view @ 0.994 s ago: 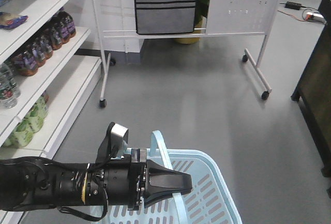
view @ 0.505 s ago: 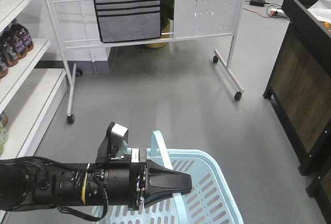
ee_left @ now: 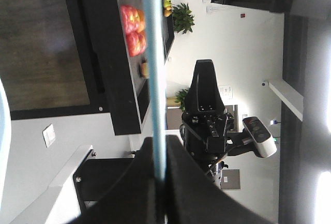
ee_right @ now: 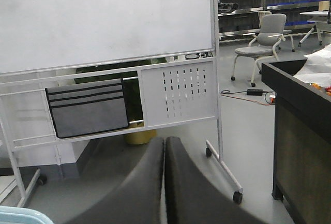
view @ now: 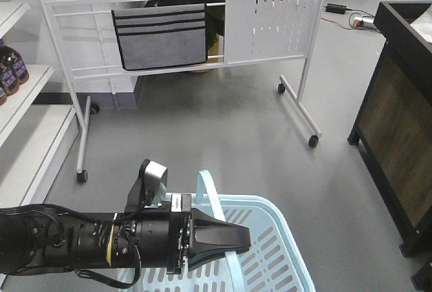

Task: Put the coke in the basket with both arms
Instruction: 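Drive the base toward the shelf with the red Coca-Cola bottle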

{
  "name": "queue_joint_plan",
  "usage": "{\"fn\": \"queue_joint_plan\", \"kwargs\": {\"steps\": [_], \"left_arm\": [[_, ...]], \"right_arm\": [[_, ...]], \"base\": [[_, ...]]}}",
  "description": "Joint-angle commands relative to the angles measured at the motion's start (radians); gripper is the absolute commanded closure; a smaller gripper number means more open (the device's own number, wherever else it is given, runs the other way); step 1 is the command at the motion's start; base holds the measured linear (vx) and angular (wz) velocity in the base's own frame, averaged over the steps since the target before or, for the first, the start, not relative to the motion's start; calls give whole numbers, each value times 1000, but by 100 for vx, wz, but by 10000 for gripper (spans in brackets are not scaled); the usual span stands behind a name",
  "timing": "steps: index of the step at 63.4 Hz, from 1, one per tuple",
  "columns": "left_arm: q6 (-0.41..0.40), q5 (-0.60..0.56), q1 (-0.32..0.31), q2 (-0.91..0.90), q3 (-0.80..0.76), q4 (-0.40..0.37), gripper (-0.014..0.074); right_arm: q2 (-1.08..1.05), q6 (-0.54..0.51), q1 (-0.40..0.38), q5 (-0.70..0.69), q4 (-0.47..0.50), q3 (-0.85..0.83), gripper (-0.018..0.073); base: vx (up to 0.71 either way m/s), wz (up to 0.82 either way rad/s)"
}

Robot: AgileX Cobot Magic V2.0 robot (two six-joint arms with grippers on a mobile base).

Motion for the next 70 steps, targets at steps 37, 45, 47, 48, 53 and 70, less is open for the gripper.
{"fn": "queue_joint_plan", "kwargs": {"steps": [37,45,47,48,53,70], "left_arm": [[1,-234,-3,-45,-23,-48,603],[1,-234,-3,-45,-23,-48,603],[1,-234,-3,-45,-23,-48,603],[1,-234,-3,-45,-23,-48,603],[1,-234,-3,-45,-23,-48,603],[1,-234,-3,-45,-23,-48,603]], "right_arm": [[-11,0,-4,-81,-6,19,564],[-11,0,-4,-81,-6,19,564],[-11,0,-4,-81,-6,19,564],[-11,0,-4,-81,-6,19,564],[-11,0,-4,-81,-6,19,564],[-11,0,-4,-81,-6,19,564]], "base": [[32,0],[30,6],[29,10],[29,12],[28,14],[26,29]]}}
